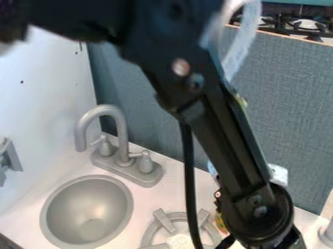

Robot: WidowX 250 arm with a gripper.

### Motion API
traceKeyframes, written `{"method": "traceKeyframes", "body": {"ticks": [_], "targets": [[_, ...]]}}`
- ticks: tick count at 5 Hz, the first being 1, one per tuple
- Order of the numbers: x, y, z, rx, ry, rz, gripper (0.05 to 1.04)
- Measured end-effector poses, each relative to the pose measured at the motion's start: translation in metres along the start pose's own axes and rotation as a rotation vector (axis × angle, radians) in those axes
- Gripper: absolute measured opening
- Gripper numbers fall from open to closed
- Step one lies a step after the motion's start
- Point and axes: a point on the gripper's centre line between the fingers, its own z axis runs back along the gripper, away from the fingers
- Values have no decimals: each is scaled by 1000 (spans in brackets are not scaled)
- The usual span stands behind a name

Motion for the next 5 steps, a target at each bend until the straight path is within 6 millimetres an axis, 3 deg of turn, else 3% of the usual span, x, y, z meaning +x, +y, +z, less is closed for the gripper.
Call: {"method": "traceKeyframes", "body": {"ticks": [1, 2, 3, 5], "targets": [[1, -10, 54, -55, -157, -57, 616], [-2, 7, 97, -64, -270, -10, 617], [-16, 34, 128, -57, -348, 62, 617], [-35, 107, 126, -3, -337, 310, 617]]}}
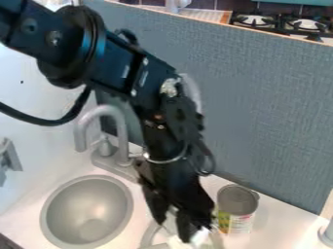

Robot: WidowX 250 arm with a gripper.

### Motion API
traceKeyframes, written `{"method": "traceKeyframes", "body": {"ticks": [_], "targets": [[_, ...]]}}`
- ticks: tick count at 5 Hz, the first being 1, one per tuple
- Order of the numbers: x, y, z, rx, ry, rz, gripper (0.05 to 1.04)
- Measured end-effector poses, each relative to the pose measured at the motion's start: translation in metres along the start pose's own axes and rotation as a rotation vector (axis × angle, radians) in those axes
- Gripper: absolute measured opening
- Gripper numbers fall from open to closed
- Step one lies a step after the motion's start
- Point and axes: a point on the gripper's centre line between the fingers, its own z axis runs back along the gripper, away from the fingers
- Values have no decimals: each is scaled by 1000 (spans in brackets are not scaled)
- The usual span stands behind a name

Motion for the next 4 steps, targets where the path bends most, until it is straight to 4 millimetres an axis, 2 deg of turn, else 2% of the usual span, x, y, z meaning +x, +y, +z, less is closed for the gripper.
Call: {"method": "traceKeyframes", "body": {"ticks": [1, 2, 4], "targets": [[-1, 17, -22, 79, 71, 134, 617], [22, 27, -42, 124, 122, 170, 617], [60, 44, -79, 104, 203, 149, 617]]}}
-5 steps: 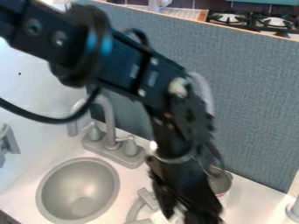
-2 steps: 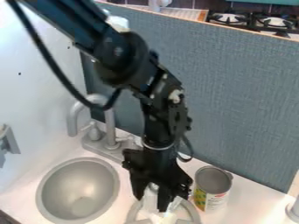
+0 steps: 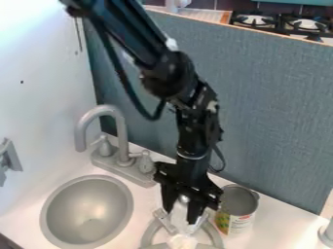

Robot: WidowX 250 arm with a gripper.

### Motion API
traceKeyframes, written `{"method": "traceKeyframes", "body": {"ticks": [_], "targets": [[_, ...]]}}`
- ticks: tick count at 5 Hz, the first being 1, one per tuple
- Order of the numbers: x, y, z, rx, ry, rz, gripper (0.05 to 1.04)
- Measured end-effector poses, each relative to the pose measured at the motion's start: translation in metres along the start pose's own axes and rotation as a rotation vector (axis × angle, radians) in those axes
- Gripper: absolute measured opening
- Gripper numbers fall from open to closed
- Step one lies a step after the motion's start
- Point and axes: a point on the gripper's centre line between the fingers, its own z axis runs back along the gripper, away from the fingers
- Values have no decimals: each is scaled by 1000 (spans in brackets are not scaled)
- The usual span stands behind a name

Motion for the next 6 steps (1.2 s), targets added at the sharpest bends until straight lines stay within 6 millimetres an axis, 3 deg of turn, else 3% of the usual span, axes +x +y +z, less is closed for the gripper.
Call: {"method": "traceKeyframes", "body": {"ticks": [2, 6], "targets": [[11, -3, -26, 6, 100, -48, 617], [-1, -9, -34, -28, 216, -63, 616]]}}
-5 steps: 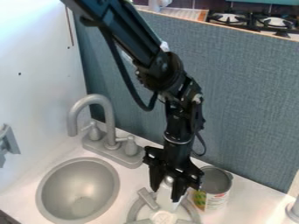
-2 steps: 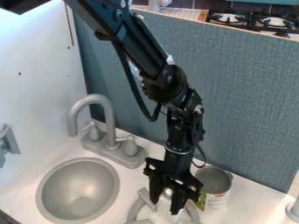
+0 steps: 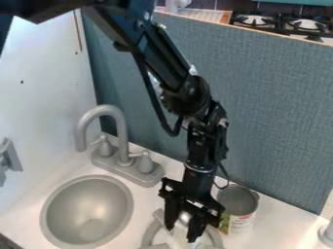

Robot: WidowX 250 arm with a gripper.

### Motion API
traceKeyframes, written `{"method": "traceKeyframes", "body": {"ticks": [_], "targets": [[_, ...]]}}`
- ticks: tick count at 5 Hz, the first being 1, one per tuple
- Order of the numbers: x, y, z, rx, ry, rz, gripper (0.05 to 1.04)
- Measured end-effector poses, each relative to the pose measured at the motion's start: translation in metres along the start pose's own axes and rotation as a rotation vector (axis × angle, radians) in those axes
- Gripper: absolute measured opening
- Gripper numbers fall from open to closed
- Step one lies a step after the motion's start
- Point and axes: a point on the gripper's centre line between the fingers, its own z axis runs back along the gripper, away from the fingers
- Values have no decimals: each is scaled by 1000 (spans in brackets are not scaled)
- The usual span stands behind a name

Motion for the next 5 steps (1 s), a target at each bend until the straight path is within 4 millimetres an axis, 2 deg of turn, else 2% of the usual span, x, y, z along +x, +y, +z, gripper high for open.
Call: {"method": "traceKeyframes", "body": {"ticks": [3, 5], "targets": [[-3, -4, -1, -25, 27, 14, 617], [-13, -8, -8, -49, 63, 26, 617]]}}
